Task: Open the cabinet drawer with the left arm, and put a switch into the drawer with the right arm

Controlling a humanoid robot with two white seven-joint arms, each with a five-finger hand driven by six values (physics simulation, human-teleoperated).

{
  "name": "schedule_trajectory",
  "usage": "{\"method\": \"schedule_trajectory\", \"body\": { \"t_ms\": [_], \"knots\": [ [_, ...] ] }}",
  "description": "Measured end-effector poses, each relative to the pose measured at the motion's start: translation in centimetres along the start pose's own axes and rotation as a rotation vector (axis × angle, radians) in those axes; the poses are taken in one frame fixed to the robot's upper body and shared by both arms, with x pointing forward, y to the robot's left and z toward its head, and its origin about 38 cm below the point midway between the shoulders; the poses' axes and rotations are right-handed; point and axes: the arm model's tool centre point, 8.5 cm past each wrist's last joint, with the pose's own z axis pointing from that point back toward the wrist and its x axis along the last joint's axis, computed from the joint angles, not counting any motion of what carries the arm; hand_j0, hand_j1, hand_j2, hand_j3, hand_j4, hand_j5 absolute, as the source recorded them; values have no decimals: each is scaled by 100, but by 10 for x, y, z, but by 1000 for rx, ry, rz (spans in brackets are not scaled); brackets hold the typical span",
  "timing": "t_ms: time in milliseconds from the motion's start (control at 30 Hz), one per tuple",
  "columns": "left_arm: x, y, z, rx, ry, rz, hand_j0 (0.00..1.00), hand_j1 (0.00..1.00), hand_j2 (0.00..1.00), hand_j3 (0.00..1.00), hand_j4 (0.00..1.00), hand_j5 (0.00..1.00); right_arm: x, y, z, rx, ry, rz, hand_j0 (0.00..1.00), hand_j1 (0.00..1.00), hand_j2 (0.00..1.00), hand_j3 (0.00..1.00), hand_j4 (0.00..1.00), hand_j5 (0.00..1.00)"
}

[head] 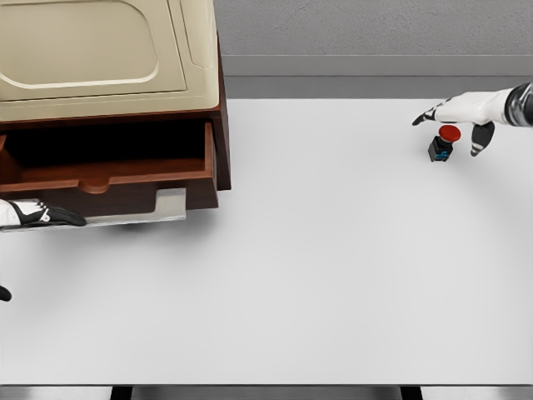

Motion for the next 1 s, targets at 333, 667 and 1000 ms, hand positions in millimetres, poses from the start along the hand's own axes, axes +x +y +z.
{"method": "schedule_trajectory", "body": {
  "t_ms": [333, 667, 1000],
  "knots": [
    [-1, -2, 8, 6, 16, 28, 100, 100, 100, 100, 100, 100, -1, 1, -1, 11, 8, 1, 97, 97, 97, 97, 97, 97],
    [6, 10, 13, 56, -5, 42, 100, 100, 100, 100, 100, 100, 2, 1, -4, 18, 6, 12, 97, 97, 97, 97, 97, 97],
    [13, 25, 20, 108, -25, 40, 100, 100, 100, 100, 100, 100, 4, 2, -7, 26, 6, 22, 97, 97, 97, 97, 97, 97]
  ]
}}
